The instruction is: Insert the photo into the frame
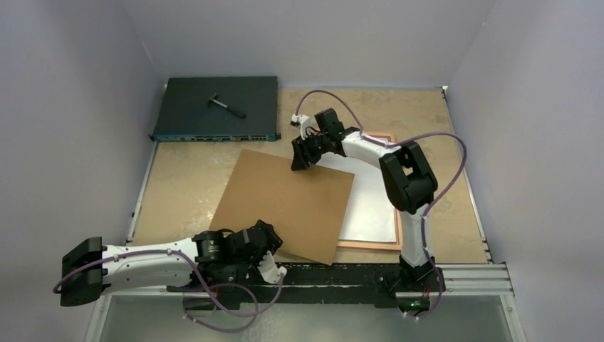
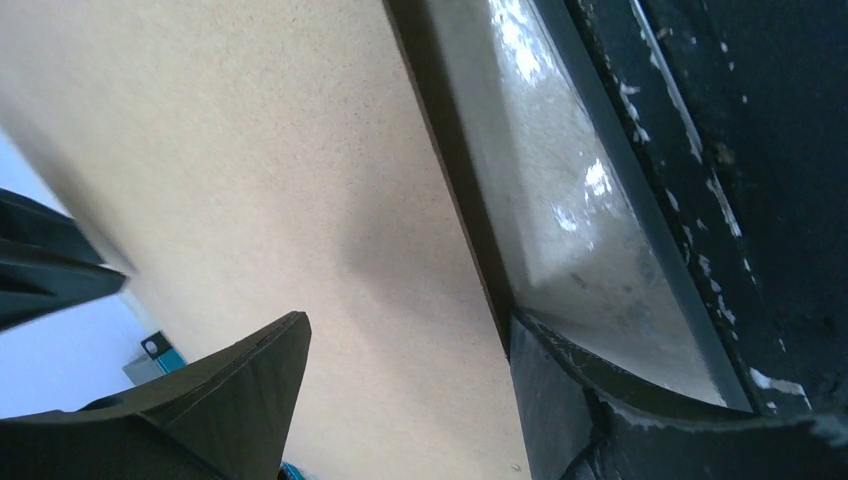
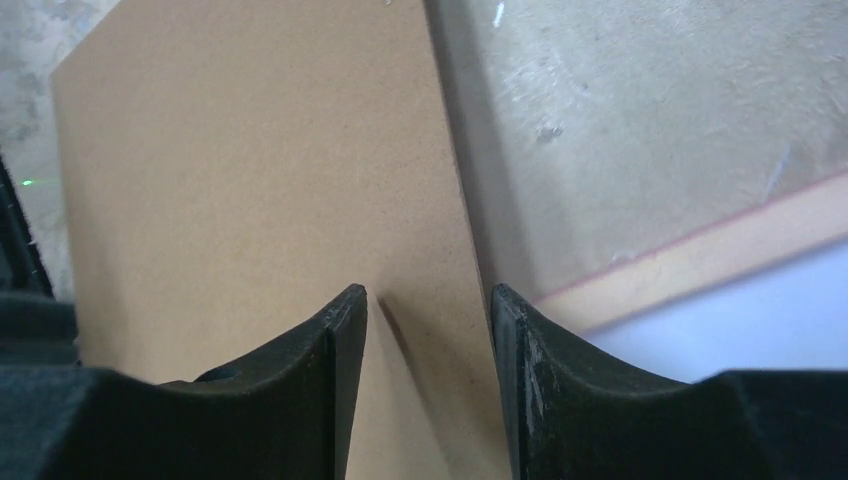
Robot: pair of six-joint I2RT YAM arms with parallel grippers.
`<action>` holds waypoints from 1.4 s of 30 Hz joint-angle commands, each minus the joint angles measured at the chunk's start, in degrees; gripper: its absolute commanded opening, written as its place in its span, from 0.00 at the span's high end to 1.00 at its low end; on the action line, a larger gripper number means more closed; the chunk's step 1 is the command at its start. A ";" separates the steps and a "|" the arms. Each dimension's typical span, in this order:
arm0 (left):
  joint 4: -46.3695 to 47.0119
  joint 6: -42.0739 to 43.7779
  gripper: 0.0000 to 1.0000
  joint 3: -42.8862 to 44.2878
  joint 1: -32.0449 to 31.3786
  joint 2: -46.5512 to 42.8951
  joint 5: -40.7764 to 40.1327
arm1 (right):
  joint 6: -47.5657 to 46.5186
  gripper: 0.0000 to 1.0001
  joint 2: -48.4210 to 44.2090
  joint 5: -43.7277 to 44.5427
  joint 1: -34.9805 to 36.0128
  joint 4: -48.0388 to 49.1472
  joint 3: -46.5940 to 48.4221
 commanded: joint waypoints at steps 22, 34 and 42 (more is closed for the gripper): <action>8.91 9.50 0.38 -3.95 0.59 -5.34 -13.95 | 20.94 1.00 -36.66 -20.16 2.98 16.85 -35.42; 17.62 17.48 0.40 -5.41 0.69 -4.43 -15.98 | 32.00 0.92 -56.32 -14.10 2.98 14.45 -44.21; 23.62 21.84 0.41 -5.42 0.68 -1.91 -16.57 | 33.69 0.99 -60.00 -8.66 3.03 5.43 -42.00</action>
